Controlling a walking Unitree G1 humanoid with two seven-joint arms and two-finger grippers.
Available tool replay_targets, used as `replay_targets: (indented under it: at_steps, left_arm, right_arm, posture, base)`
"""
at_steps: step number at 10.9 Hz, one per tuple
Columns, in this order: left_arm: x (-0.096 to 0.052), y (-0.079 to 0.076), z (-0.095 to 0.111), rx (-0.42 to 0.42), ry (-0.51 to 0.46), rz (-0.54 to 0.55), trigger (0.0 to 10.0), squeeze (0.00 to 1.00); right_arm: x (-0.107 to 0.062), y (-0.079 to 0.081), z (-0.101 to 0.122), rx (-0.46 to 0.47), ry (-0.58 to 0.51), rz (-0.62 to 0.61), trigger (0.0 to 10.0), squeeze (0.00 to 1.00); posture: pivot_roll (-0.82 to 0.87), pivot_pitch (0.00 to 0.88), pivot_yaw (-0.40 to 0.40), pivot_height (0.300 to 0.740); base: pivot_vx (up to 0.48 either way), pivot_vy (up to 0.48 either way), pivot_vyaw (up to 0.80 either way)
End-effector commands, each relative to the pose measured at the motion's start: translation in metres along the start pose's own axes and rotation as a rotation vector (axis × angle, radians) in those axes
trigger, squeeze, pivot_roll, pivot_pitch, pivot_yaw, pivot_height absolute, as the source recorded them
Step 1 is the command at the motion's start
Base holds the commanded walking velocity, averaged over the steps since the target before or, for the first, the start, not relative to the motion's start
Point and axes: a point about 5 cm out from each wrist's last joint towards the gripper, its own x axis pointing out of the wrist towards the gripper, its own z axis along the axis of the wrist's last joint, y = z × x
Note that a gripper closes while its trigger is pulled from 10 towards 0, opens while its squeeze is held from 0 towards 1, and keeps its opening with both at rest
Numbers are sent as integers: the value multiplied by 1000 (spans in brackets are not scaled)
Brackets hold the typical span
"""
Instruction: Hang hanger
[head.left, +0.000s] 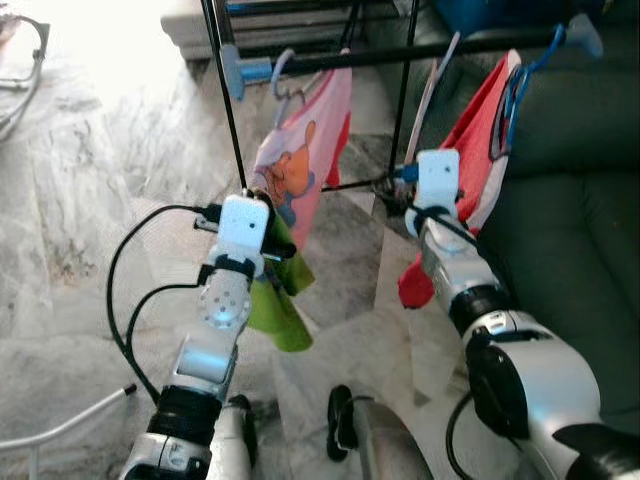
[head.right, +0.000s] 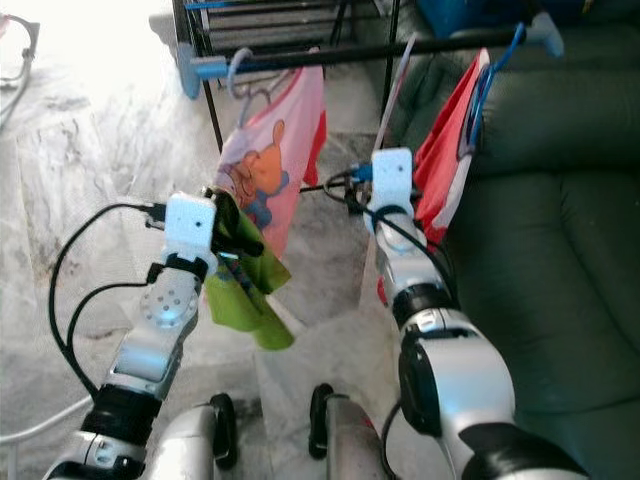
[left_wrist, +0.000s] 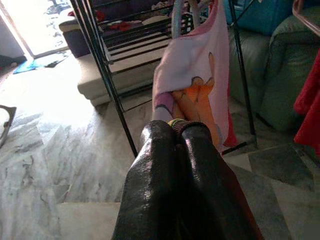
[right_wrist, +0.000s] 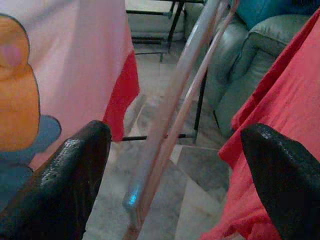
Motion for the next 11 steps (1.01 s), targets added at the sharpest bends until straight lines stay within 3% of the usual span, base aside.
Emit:
replay_targets:
  at_steps: [1,3,7,11]
  left_arm:
    - [-1,-3,4,6,-15,-10,10000,0]
    - [3,-6,8,-5,-22,-18,10000,0]
    - [21,-20,24,-6,-92,-74,10000,0]
    - [31,-15,21,-1,-88,-55,10000,0]
  right_arm:
    - [-1,1,-5,13,28,-4,10000,0]
    - [1,-4,-2,4,33,-15,10000,0]
    - [11,-32,31,-52,-34,-125,10000,0]
    - [6,-56,20,16,-2,-198,10000,0]
  posture:
    - [18,292,-67,740]
    - [13,280,-72,740]
    - [-24,193,-74,740]
    - [-33,151,-71,740]
  base:
    - [0,0,0]
    - [0,0,0]
    - [0,0,0]
    - [0,0,0]
